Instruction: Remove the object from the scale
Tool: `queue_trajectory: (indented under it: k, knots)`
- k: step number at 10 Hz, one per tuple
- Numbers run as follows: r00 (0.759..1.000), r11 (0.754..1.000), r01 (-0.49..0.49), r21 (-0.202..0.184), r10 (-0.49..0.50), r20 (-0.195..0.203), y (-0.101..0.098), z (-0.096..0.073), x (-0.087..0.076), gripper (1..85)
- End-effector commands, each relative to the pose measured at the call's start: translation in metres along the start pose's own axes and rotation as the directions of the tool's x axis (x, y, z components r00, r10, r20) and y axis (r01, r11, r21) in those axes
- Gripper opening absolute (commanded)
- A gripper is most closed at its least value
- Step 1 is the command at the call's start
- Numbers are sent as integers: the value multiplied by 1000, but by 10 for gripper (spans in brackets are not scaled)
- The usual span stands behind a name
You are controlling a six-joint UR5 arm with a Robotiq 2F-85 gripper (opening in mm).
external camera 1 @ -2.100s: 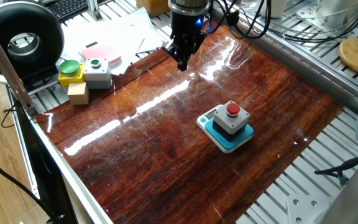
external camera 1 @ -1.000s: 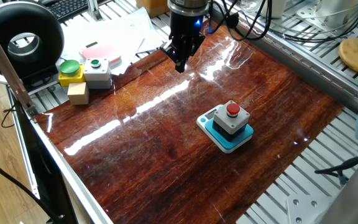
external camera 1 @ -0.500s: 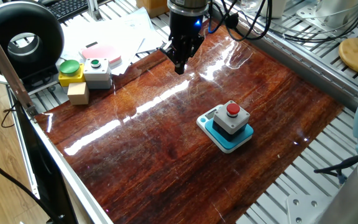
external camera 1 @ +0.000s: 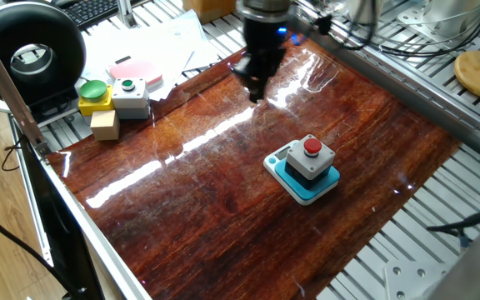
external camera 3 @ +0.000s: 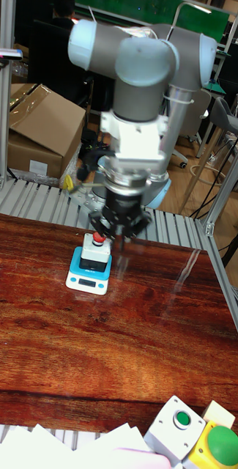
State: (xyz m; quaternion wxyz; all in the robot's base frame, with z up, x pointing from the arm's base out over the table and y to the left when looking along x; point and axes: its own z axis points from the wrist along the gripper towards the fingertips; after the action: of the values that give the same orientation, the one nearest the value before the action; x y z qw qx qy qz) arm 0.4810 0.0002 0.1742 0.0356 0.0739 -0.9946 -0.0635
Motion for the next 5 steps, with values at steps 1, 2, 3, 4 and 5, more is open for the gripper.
queue_trajectory:
  k: [1,2,3,4,5]
  knots:
    - [999,999,45,31,-46,24,-30,6,55,320]
    - [998,998,52,37,-53,30,-33,8,57,350]
    - [998,997,55,58,-56,18,-39,8,60,383]
    - [999,997,52,57,-52,7,-39,8,63,387]
    - [999,998,44,37,-45,15,-33,8,61,400]
